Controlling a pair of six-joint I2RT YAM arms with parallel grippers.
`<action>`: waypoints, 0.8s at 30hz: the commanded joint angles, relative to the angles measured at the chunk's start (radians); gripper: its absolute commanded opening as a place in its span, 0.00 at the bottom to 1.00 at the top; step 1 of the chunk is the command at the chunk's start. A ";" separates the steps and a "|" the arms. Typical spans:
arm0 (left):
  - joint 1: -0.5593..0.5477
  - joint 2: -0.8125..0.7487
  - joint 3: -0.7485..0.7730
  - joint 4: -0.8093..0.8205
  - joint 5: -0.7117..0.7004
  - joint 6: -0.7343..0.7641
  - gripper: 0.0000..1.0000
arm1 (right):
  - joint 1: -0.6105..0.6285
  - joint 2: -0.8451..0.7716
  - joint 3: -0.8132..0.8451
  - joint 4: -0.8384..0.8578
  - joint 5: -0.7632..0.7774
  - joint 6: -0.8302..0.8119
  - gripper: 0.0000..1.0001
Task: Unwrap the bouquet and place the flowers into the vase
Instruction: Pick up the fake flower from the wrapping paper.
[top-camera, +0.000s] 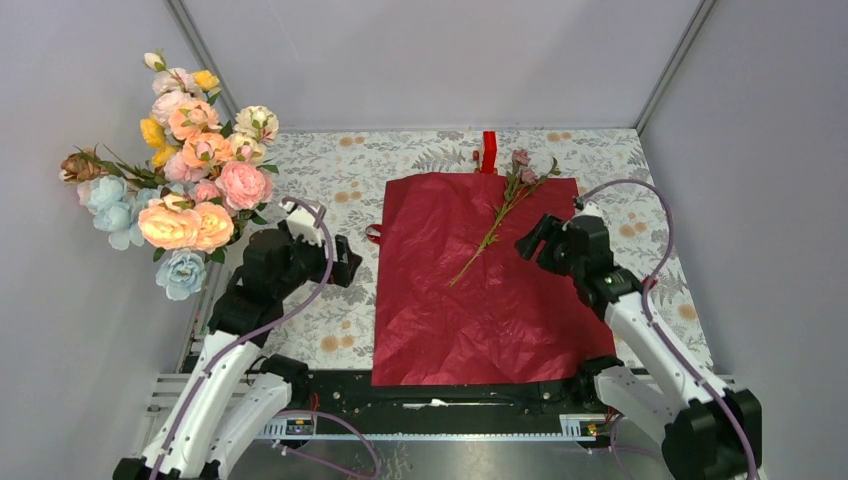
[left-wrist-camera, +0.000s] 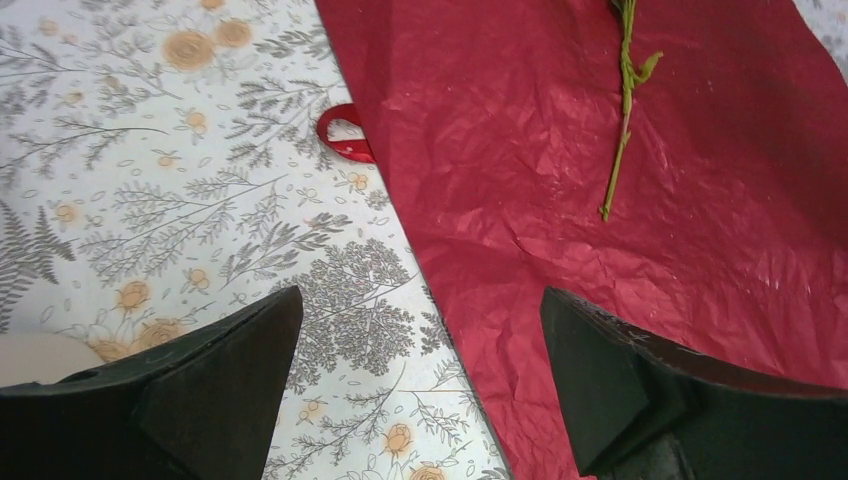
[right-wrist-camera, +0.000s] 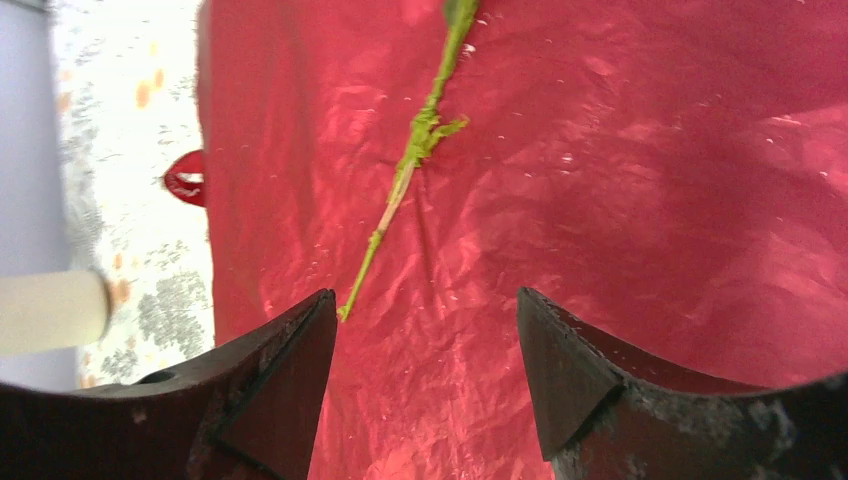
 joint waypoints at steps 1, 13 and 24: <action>-0.008 0.061 0.078 0.052 0.093 0.031 0.99 | 0.024 0.155 0.148 -0.077 0.105 0.037 0.72; 0.022 0.059 0.068 0.047 0.024 0.003 0.99 | 0.137 0.665 0.540 -0.207 0.300 0.027 0.64; 0.029 0.013 0.045 0.056 0.059 -0.011 0.99 | 0.121 1.013 0.804 -0.319 0.276 0.028 0.60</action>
